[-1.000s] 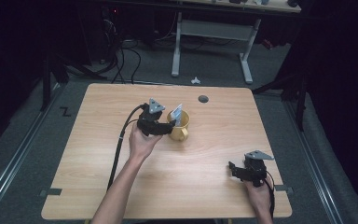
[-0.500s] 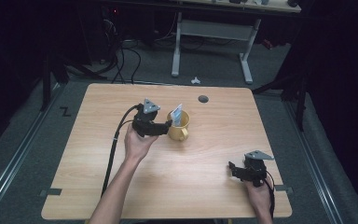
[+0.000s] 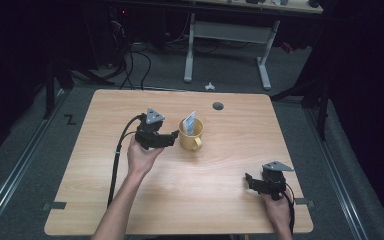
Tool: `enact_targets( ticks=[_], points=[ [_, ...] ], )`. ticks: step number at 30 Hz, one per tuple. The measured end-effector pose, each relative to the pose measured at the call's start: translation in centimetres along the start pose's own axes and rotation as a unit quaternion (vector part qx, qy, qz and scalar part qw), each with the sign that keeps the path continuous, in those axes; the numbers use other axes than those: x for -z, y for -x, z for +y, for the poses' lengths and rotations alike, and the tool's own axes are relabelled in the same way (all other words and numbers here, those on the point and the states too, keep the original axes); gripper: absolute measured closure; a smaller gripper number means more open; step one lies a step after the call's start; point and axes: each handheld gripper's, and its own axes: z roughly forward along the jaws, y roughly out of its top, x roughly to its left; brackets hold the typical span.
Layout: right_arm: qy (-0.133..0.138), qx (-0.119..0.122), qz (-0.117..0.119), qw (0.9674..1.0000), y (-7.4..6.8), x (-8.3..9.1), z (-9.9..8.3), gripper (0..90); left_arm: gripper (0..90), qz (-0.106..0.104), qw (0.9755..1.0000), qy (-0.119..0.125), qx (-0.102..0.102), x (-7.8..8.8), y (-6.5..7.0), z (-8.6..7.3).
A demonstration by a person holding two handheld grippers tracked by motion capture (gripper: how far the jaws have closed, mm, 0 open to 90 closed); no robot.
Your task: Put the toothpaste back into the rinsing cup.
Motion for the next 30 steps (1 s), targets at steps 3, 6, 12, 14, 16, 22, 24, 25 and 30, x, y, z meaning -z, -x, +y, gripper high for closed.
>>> enact_targets(
  ticks=[3, 6, 12, 14, 16, 22, 24, 25, 30],
  points=[
    [0.0, 0.0, 0.0, 1.0, 0.0, 0.0, 0.0, 23.2, 30.2, -0.001, 1.0, 0.001, -0.001, 0.2, 0.0, -0.1],
    [0.0, 0.0, 0.0, 1.0, 0.0, 0.0, 0.0, 23.2, 30.2, -0.001, 1.0, 0.004, 0.0, 0.5, 0.0, -0.3],
    [0.0, 0.0, 0.0, 1.0, 0.0, 0.0, 0.0, 23.2, 30.1, -0.001, 0.9999, 0.007, 0.008, 1.0, -0.3, -0.8],
    [0.0, 0.0, 0.0, 1.0, 0.0, 0.0, 0.0, 23.2, 30.0, -0.002, 1.0, 0.005, 0.008, 1.1, -0.4, -0.9],
    [0.0, 0.0, 0.0, 1.0, 0.0, 0.0, 0.0, 23.2, 30.0, -0.002, 0.9999, 0.006, 0.011, 1.2, -0.4, -1.0],
    [0.0, 0.0, 0.0, 1.0, 0.0, 0.0, 0.0, 23.2, 29.7, -0.002, 0.9999, 0.009, 0.013, 1.7, -0.5, -1.2],
    [0.0, 0.0, 0.0, 1.0, 0.0, 0.0, 0.0, 23.2, 29.6, -0.002, 0.9999, 0.008, 0.012, 1.8, -0.5, -1.2],
    [0.0, 0.0, 0.0, 1.0, 0.0, 0.0, 0.0, 23.2, 29.6, -0.002, 0.9999, 0.009, 0.013, 1.9, -0.5, -1.2],
    [0.0, 0.0, 0.0, 1.0, 0.0, 0.0, 0.0, 23.2, 29.5, -0.002, 0.9998, 0.009, 0.016, 2.1, -0.5, -1.5]
  ],
)
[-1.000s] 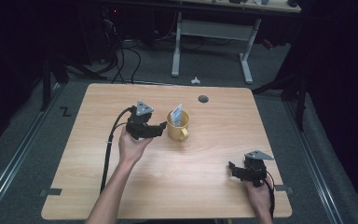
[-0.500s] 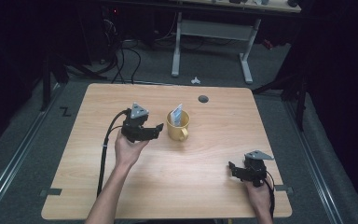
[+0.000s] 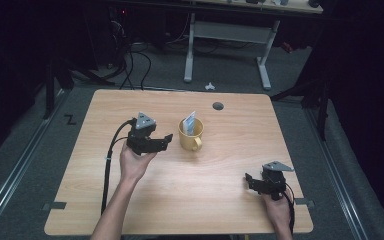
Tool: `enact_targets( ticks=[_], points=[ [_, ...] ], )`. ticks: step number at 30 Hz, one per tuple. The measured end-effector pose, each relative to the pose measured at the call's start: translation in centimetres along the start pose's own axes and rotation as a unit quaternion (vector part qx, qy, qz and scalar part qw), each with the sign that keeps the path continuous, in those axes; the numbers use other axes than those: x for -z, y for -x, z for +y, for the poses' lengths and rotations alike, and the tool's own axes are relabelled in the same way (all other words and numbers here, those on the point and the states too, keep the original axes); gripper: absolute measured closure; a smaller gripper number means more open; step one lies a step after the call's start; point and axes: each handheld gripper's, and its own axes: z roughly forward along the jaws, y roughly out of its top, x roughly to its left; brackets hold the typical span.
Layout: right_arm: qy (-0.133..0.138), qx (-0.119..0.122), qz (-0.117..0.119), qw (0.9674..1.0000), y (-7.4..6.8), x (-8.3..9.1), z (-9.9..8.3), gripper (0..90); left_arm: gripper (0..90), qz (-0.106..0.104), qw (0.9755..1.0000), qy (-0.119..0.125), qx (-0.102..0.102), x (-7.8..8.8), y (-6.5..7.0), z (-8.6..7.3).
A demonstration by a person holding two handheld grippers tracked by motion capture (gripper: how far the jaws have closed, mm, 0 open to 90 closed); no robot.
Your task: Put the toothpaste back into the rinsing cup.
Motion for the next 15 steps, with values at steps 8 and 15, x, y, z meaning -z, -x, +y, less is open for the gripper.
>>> enact_targets(
  ticks=[8, 15],
  points=[
    [0.0, 0.0, 0.0, 1.0, 0.0, 0.0, 0.0, 23.1, 29.5, -0.001, 1.0, 0.0, 0.004, 0.33, -0.09, -0.51],
    [0.0, 0.001, 0.0, 1.0, 0.0, 0.0, -0.01, 23.2, 29.5, 0.001, 1.0, 0.002, 0.009, 0.91, -0.37, -0.84]
  ],
)
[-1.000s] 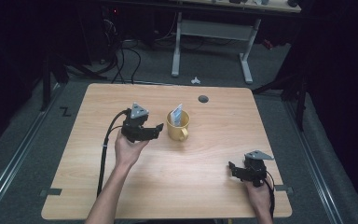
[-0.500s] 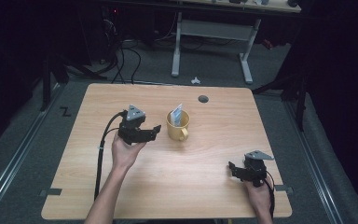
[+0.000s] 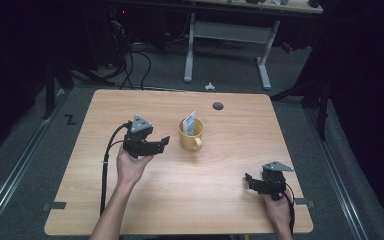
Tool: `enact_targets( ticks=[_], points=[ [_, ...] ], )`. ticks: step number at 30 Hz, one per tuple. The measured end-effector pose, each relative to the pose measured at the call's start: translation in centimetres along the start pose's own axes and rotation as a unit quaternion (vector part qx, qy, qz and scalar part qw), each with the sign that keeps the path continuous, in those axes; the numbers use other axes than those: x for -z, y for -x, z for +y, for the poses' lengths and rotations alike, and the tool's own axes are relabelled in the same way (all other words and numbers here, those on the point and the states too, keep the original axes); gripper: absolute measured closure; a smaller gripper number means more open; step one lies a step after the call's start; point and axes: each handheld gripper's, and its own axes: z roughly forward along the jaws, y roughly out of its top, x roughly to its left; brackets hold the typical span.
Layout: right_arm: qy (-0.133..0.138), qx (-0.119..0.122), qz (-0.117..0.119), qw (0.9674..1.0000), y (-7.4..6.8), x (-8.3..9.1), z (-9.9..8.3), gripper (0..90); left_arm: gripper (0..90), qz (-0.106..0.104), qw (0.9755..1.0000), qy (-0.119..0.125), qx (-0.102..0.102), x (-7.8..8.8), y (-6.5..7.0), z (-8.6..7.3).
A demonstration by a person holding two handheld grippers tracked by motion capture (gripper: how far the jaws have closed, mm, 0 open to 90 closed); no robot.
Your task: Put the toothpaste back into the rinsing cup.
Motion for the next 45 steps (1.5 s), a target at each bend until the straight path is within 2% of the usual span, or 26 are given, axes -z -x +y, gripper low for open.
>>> enact_targets(
  ticks=[14, 29, 45],
  points=[
    [0.0, 0.0, 0.0, 1.0, 0.0, 0.0, 0.0, 23.2, 29.5, 0.009, 0.9998, 0.011, 0.014, 1.5, -0.8, -0.9],
    [0.0, 0.0, 0.0, 1.0, 0.0, 0.0, 0.0, 23.2, 29.4, 0.018, 0.9997, 0.015, 0.013, 2.8, -1.0, -1.4],
    [0.0, 0.0, 0.0, 1.0, 0.0, 0.0, 0.0, 23.2, 29.3, 0.017, 0.9995, 0.013, 0.022, 3.8, -1.4, -2.6]
  ],
)
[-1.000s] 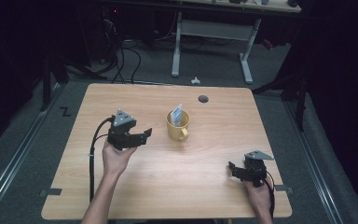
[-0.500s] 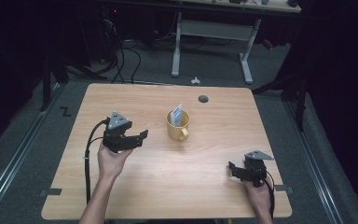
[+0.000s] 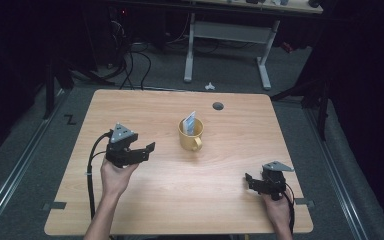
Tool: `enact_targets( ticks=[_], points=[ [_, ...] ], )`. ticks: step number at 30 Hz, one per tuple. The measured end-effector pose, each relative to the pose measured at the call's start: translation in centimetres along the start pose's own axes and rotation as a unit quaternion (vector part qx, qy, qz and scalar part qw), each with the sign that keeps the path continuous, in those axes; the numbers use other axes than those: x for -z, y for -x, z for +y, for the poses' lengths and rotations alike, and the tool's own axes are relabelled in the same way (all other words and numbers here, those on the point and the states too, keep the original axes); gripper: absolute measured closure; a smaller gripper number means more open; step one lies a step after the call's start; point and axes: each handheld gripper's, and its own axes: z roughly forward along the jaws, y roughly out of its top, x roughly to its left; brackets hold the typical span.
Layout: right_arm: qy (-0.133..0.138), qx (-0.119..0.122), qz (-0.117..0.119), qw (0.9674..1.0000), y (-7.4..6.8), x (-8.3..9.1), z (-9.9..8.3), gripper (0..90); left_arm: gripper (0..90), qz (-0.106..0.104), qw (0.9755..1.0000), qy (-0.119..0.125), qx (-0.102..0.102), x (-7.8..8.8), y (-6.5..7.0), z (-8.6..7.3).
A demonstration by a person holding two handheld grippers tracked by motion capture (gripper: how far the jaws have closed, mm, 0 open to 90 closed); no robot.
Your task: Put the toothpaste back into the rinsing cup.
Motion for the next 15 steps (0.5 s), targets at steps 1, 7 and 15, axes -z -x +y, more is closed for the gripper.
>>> enact_targets(
  ticks=[1, 7, 15],
  points=[
    [0.0, 0.0, 0.0, 1.0, 0.0, 0.0, 0.0, 23.2, 29.3, 0.001, 1.0, -0.001, 0.001, 0.0, 0.0, -0.1],
    [0.0, 0.0, 0.0, 1.0, 0.0, 0.0, 0.0, 23.2, 29.3, 0.003, 1.0, -0.002, 0.005, 0.3, -0.2, -0.6],
    [0.0, 0.0, 0.0, 1.0, 0.0, 0.0, 0.0, 23.2, 29.3, 0.004, 0.9999, -0.002, 0.013, 0.6, -0.6, -1.3]
  ],
)
